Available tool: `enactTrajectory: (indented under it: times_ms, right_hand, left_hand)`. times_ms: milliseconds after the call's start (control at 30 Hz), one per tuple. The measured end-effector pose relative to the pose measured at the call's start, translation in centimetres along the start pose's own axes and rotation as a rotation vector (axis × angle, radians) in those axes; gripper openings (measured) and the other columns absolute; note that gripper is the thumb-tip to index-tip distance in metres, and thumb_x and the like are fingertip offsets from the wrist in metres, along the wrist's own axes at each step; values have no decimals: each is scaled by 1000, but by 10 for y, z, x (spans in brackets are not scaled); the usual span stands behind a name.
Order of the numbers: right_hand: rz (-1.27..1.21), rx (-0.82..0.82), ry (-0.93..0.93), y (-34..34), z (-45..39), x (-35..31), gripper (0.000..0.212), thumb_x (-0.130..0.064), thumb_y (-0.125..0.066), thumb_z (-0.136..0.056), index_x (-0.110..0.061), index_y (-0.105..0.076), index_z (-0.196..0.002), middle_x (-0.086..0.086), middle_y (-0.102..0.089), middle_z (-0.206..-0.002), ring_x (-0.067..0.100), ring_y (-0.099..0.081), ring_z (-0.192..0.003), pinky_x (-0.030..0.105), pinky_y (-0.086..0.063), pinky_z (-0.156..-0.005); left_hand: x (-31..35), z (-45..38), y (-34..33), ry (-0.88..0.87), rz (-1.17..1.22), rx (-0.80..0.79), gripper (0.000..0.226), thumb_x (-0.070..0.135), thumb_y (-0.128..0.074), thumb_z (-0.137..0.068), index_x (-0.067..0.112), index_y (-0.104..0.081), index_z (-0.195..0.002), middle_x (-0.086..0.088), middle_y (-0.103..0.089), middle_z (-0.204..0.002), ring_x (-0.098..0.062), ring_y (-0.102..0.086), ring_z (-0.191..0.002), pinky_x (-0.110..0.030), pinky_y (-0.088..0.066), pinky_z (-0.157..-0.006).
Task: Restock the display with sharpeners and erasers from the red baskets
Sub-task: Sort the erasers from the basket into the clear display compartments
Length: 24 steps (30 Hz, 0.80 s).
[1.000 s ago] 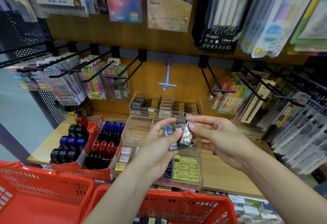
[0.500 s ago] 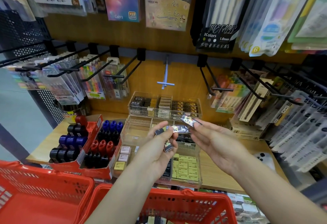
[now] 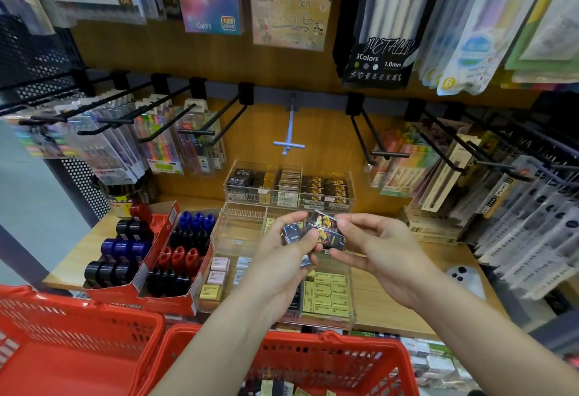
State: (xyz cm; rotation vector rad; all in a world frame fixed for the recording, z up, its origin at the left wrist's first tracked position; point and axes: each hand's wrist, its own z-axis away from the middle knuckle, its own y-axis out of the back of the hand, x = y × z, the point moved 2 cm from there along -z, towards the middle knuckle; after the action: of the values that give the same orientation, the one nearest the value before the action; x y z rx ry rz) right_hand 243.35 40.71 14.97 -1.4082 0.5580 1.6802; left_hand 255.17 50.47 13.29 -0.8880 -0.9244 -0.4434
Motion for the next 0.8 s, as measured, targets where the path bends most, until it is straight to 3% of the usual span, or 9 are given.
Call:
enactTrajectory:
  times_ms: [167,333,400,533,600,700,800]
  right_hand:
    - [36,14,70,-1,0,-1,17,-16,-68,-87,-6,-72,-100,13,-75,-93,27,-74,-84,31,-60,-64]
    - [135,-17,145,-3,1,2,25,-6,-73,-83,-10,-71,-108,8,-76,-92,24,-74,-79,25,-60,-66]
    - [204,-51,144,-1,1,-5,28,-1,-73,-83,-9,-70,-110,9,-76,-92,23,-74,-78,24,-59,-67]
    - [597,-207,124,7,4,-35,27,-3,-75,-81,-18,-74,-104,12,-73,-97,20,-75,-76,21,-58,-64]
    - [816,-288,133,5,6,-49,26,-8,-77,-81,-25,-75,-100,11,-70,-99,16,-74,-73,21,-58,-63]
    - [1129,-424,204,-9,7,-57,25,-15,-77,-83,-31,-72,-103,1,-70,-94,8,-71,-70,25,-60,-70]
    - [1353,-490,287,-22,5,-59,26,-23,-76,-84,-38,-69,-105,1,-67,-89,11,-65,-76,29,-57,-73]
  left_hand:
    - [0,2,-3,-47,-87,0,29,0,-65,-91,23,-66,-109,-7,-72,-87,-9,-63,-67,-26,-51,-64]
    - [-1,2,-3,-45,-87,-12,27,4,-65,-92,24,-65,-110,-6,-68,-81,-11,-61,-66,-29,-51,-67]
    - [2,1,2,-40,-157,-49,22,15,-68,-91,28,-67,-109,-1,-65,-76,-9,-58,-63,-28,-50,-66]
    - [20,-2,18,-141,-602,-145,9,36,-71,-87,37,-71,-96,16,-61,-61,0,-53,-54,-15,-44,-51]
    - [26,-3,21,-127,-752,-259,10,38,-72,-86,36,-71,-95,15,-57,-56,-2,-49,-50,-15,-40,-47]
    - [26,-2,19,-52,-849,-381,12,39,-74,-84,32,-72,-93,3,-48,-55,-8,-39,-46,-17,-31,-43]
    - [24,-1,20,7,-862,-382,15,37,-77,-82,25,-69,-86,2,-43,-54,-11,-34,-47,-19,-26,-44]
